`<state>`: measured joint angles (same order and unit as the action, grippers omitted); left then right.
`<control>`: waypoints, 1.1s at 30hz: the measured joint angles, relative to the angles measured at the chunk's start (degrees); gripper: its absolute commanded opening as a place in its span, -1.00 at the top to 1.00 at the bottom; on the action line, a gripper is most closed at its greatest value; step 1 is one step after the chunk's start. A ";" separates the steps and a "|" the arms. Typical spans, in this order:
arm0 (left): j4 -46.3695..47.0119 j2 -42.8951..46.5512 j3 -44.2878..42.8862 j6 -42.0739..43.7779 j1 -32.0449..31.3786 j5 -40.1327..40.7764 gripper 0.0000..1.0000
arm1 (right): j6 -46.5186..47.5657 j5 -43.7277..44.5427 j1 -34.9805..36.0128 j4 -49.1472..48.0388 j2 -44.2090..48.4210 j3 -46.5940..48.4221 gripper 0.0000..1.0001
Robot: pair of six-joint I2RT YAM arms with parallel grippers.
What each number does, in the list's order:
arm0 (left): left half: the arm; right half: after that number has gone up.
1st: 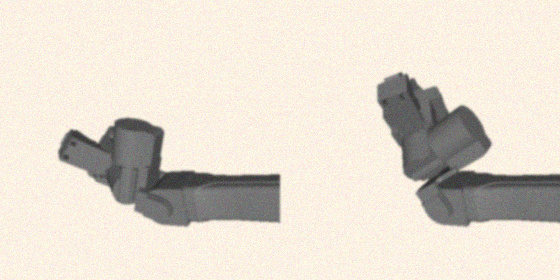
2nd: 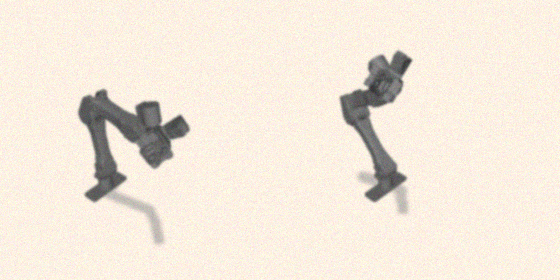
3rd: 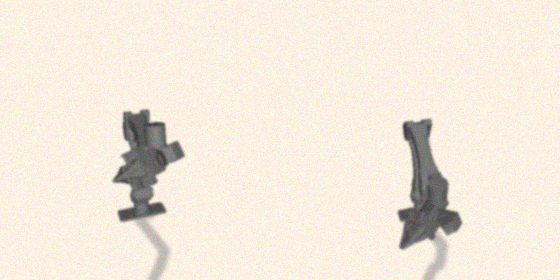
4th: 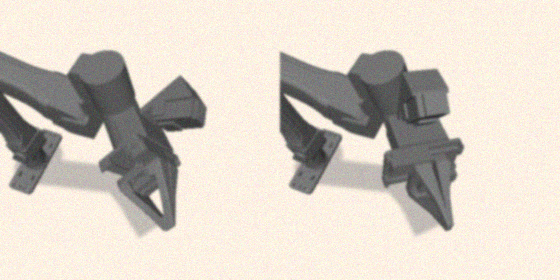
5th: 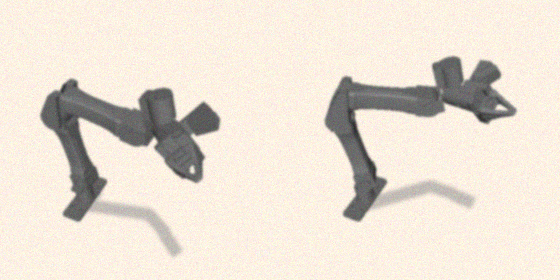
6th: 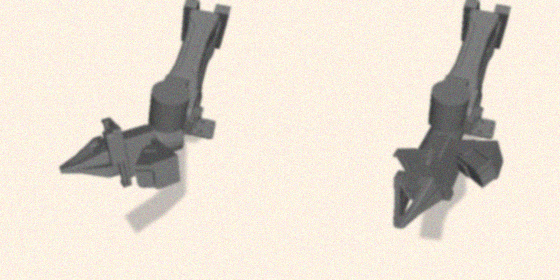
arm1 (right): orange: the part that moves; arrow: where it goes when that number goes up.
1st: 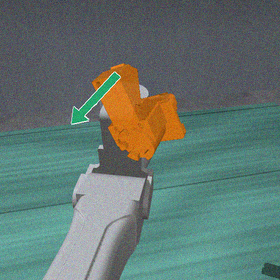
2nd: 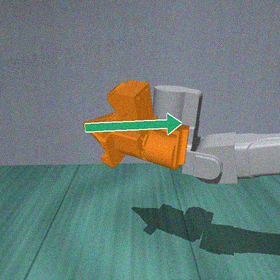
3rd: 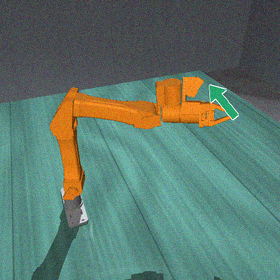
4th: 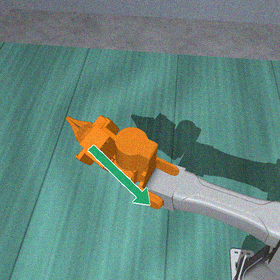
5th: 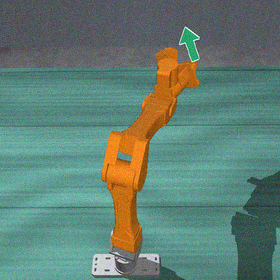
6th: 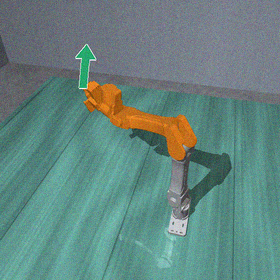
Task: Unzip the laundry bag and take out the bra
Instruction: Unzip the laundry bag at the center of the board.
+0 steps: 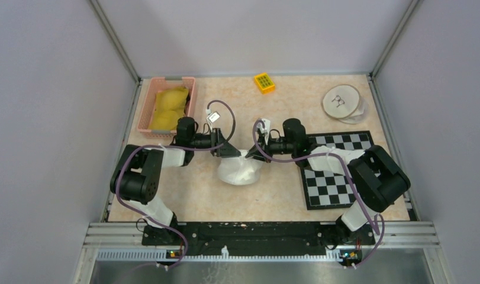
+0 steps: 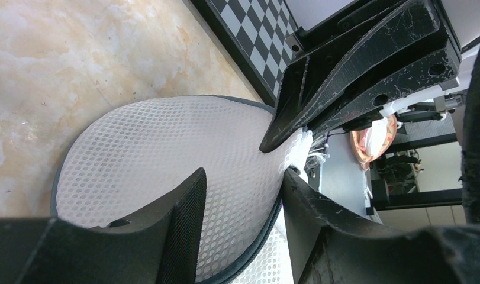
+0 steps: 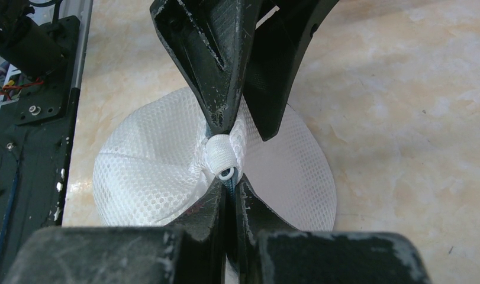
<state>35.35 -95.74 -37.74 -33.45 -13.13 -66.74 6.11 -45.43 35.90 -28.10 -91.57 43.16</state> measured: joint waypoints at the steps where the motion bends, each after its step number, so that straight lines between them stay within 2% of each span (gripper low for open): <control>1: 0.28 -0.15 0.00 -0.37 0.00 0.00 -0.13 | -0.28 0.09 0.00 -0.02 0.00 0.00 1.00; 6: 2.91 -1.31 0.31 -2.91 -0.02 -0.33 -0.23 | -1.31 0.68 0.00 -0.04 0.00 0.00 1.00; 16: 5.07 1.03 2.40 -4.72 0.63 -0.26 -0.27 | -1.75 0.76 0.37 -1.07 0.00 -0.02 1.00; 22: 8.24 1.29 2.75 -7.52 0.76 -1.01 -0.42 | -1.73 0.74 0.37 -1.25 0.00 -0.04 1.00; 33: 4.85 2.69 3.98 -3.69 0.76 -0.33 -0.39 | -1.92 0.63 0.37 -1.22 0.00 -0.02 1.00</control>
<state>40.21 -93.06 -33.76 -37.15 -12.36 -67.07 4.19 -44.80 36.27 -29.32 -91.57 43.13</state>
